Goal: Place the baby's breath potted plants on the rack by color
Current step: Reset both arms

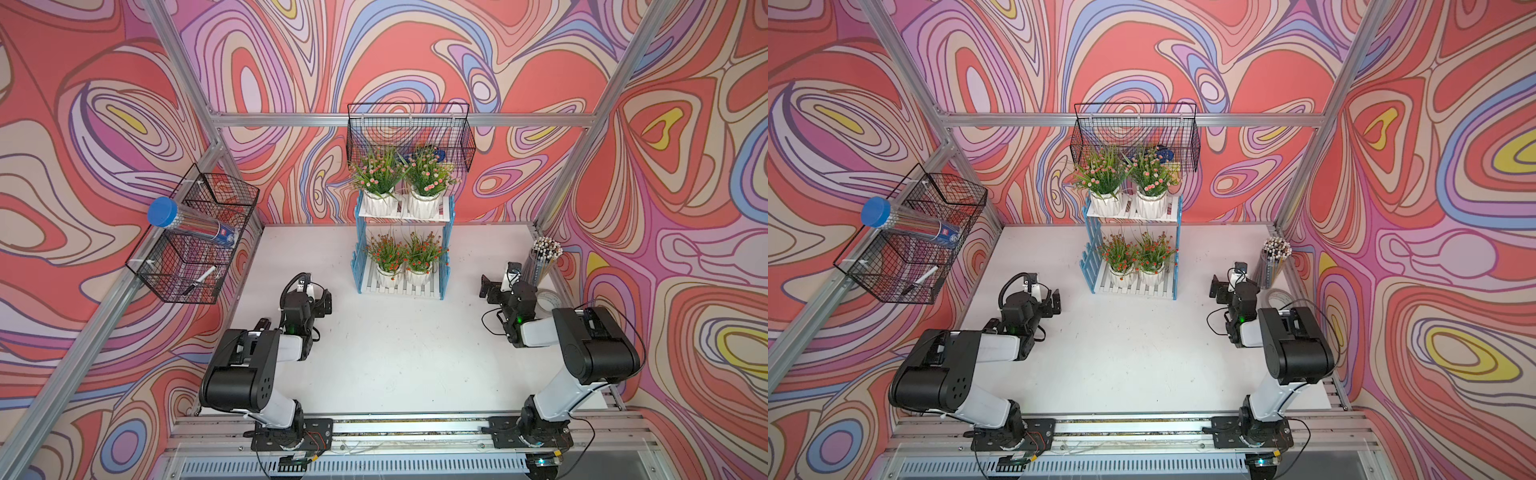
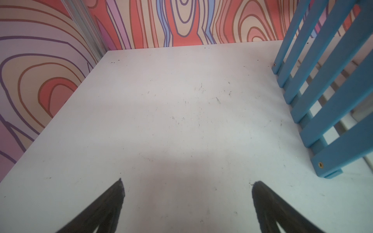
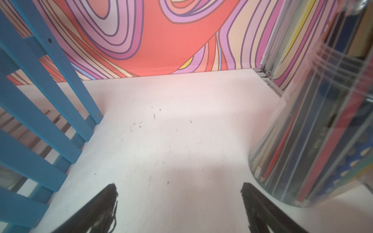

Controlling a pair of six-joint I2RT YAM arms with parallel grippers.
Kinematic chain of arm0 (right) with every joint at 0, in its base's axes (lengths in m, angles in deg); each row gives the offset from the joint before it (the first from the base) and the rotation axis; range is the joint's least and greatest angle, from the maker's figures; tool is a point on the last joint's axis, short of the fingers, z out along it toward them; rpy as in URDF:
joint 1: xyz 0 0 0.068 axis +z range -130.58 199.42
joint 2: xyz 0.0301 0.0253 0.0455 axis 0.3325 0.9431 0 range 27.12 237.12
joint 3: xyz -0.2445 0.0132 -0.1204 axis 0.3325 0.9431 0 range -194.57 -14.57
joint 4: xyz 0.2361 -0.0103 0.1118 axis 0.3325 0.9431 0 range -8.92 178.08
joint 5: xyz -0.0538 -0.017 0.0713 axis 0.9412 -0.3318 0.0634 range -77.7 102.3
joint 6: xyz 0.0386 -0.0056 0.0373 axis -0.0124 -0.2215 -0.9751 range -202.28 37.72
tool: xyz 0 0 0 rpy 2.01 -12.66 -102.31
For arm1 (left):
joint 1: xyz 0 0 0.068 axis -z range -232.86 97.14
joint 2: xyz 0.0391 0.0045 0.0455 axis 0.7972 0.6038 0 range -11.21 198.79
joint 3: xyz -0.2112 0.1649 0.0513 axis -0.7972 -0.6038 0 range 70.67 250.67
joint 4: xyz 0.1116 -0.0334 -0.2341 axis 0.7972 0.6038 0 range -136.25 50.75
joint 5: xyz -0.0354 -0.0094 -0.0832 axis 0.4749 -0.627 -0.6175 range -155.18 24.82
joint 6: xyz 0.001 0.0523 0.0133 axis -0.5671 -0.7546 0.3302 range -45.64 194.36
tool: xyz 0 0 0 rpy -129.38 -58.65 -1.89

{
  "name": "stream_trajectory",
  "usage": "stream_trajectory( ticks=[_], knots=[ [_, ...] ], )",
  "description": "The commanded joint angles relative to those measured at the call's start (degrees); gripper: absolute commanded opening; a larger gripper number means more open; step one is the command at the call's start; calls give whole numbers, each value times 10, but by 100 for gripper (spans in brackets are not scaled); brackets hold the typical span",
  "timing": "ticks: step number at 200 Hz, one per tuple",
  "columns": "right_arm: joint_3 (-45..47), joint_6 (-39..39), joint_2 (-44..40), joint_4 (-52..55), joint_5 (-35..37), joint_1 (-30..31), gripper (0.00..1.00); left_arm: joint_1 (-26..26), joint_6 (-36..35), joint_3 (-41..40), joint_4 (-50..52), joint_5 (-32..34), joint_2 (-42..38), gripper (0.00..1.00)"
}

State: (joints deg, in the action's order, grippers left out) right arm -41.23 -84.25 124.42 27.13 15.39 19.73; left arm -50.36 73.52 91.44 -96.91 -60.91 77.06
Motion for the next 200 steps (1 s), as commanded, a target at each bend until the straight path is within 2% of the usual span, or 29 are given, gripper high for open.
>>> stream_trajectory(
  ticks=[1, 32, 59, 70, 85, 106, 129, 144, 158, 172, 187, 200],
  knots=[
    [-5, 4, 4, 3, -5, -3, 98, -4, 1, 5, -6, -6, 0, 100],
    [-6, 5, 4, 3, -5, -3, 98, -9, 14, -2, -14, 8, -5, 100],
    [-5, 5, 4, 3, -5, -3, 98, -9, 31, -127, -260, 33, 9, 100],
    [-5, 4, 4, 3, -5, -3, 98, -9, 25, -125, -238, 23, -7, 100],
    [-5, 4, 4, 3, -5, -3, 98, -9, 17, -104, -245, 20, 20, 100],
    [-5, 4, 4, 3, -5, -3, 98, -9, 31, -46, -81, 40, -14, 100],
    [-5, 5, 4, 3, -5, -3, 98, -9, 20, 14, 24, 20, -6, 100],
    [-6, 4, 4, 3, -5, -3, 98, -10, 18, 2, -26, 26, 7, 100],
    [-5, 5, 4, 3, -5, -3, 98, -9, 22, 11, 17, 24, -6, 100],
    [-5, 4, 4, 3, -5, -3, 98, -9, 20, 3, -19, 25, 4, 100],
    [-5, 5, 4, 3, -5, -3, 98, -9, 21, 9, 7, 24, -3, 100],
    [-5, 4, 4, 3, -5, -3, 98, -9, 20, 4, -14, 25, 3, 100]
  ],
)
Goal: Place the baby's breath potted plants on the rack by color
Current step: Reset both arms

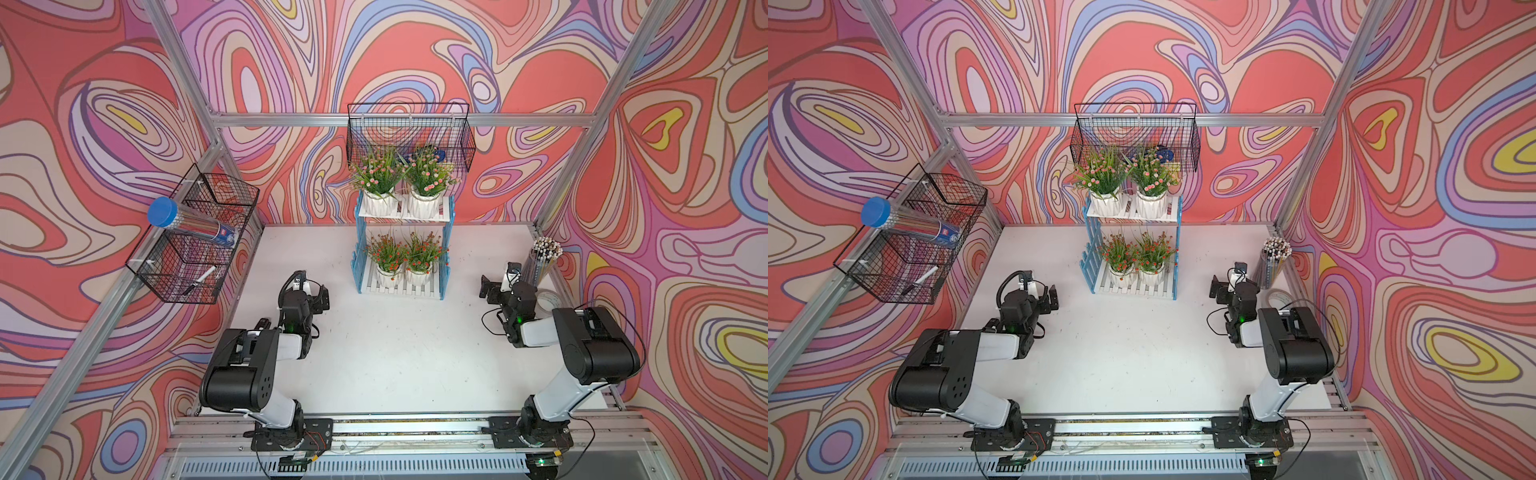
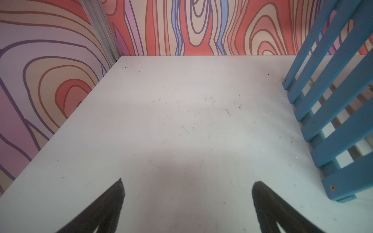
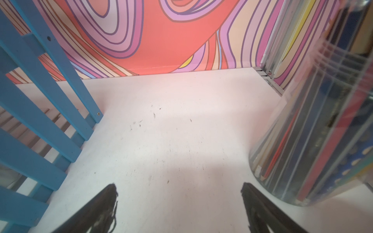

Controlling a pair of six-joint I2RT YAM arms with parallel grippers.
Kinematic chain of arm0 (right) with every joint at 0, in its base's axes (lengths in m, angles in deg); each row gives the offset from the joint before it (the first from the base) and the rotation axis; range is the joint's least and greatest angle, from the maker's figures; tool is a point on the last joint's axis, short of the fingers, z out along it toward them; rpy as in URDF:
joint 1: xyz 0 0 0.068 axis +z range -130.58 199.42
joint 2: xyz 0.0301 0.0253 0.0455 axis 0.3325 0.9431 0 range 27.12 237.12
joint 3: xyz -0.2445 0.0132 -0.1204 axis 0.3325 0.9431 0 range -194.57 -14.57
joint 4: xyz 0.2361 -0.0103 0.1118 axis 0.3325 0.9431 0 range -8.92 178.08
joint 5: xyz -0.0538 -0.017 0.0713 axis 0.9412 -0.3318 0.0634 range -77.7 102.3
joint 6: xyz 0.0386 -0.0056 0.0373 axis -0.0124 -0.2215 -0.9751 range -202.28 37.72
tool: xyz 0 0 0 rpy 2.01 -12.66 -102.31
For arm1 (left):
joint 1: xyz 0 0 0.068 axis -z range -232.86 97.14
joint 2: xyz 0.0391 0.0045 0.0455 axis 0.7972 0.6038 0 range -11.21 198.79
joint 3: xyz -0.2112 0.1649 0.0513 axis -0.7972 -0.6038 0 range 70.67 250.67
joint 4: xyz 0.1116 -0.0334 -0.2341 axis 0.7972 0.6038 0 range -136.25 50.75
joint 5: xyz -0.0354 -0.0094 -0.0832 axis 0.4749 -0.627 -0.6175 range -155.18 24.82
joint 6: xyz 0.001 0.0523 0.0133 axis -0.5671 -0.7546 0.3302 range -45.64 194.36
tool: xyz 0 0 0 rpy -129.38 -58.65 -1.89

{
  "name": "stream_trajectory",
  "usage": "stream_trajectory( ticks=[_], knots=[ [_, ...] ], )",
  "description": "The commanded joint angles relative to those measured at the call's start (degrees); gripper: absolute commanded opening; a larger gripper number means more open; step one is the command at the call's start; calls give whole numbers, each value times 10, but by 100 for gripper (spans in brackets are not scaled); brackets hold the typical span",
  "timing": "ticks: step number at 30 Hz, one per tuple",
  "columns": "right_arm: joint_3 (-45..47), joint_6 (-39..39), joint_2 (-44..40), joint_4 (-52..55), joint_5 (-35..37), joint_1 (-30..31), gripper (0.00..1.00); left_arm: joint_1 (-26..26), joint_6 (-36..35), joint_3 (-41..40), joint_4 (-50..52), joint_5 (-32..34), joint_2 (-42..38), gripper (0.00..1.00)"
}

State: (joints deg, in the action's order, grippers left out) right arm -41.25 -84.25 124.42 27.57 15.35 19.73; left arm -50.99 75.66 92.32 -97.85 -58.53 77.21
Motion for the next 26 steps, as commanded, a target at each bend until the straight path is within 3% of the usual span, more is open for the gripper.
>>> stream_trajectory(
  ticks=[1, 26],
  knots=[
    [-5, 4, 4, -1, -5, -3, 98, -3, -1, -5, -4, 1, 1, 100],
    [-5, 6, 4, -3, -3, -3, 98, -3, 0, -3, 3, 1, -2, 100]
  ],
)
